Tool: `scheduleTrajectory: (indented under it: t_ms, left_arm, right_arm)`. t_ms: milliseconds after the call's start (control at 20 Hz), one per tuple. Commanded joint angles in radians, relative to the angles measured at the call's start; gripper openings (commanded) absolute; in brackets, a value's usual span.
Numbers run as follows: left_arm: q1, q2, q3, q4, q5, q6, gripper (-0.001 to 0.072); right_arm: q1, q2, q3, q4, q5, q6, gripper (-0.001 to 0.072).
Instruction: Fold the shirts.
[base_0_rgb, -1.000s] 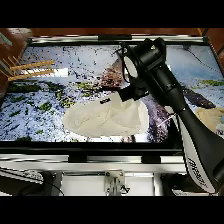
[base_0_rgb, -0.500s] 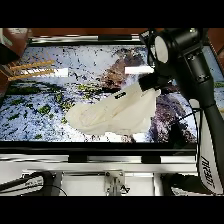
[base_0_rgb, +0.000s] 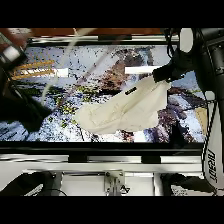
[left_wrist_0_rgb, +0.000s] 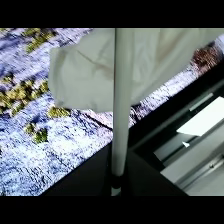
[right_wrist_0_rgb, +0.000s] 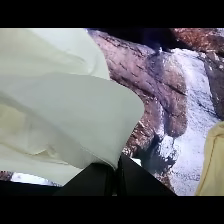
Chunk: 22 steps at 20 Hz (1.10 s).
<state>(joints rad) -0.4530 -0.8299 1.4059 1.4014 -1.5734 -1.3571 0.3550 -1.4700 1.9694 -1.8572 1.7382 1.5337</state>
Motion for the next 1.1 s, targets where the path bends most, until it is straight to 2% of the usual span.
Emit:
scheduleTrajectory:
  t_ms: [0, 100, 250, 550, 650, 800, 1050]
  left_arm:
    - [-0.180, 0.163, -0.236, 0.104, -0.027, -0.112, 0.0051]
    - [-0.243, 0.217, -0.325, 0.115, -0.027, -0.141, 0.0051]
    - [-0.311, 0.230, -0.387, 0.122, -0.010, -0.140, 0.0050]
    - [-0.352, 0.190, -0.393, 0.154, 0.138, -0.140, 0.0050]
    - [-0.354, 0.200, -0.382, 0.188, 0.144, -0.152, 0.0050]
    - [-0.344, 0.234, -0.351, 0.303, 0.084, -0.116, 0.0050]
    - [-0.346, 0.248, -0.367, 0.146, 0.061, -0.080, 0.0050]
  right_arm:
    - [-0.030, 0.001, 0.001, 0.016, -0.035, -0.021, 0.0082]
    - [-0.029, 0.001, 0.001, 0.021, -0.054, -0.021, 0.0082]
    - [-0.029, 0.001, 0.001, 0.019, -0.062, -0.036, 0.0082]
    - [-0.029, 0.001, 0.001, 0.035, -0.063, -0.036, 0.0082]
    - [-0.029, 0.001, 0.001, 0.034, -0.058, -0.037, 0.0082]
    - [-0.029, 0.001, 0.001, 0.032, -0.056, -0.039, 0.0082]
    - [-0.029, 0.001, 0.001, 0.031, -0.044, -0.037, 0.0082]
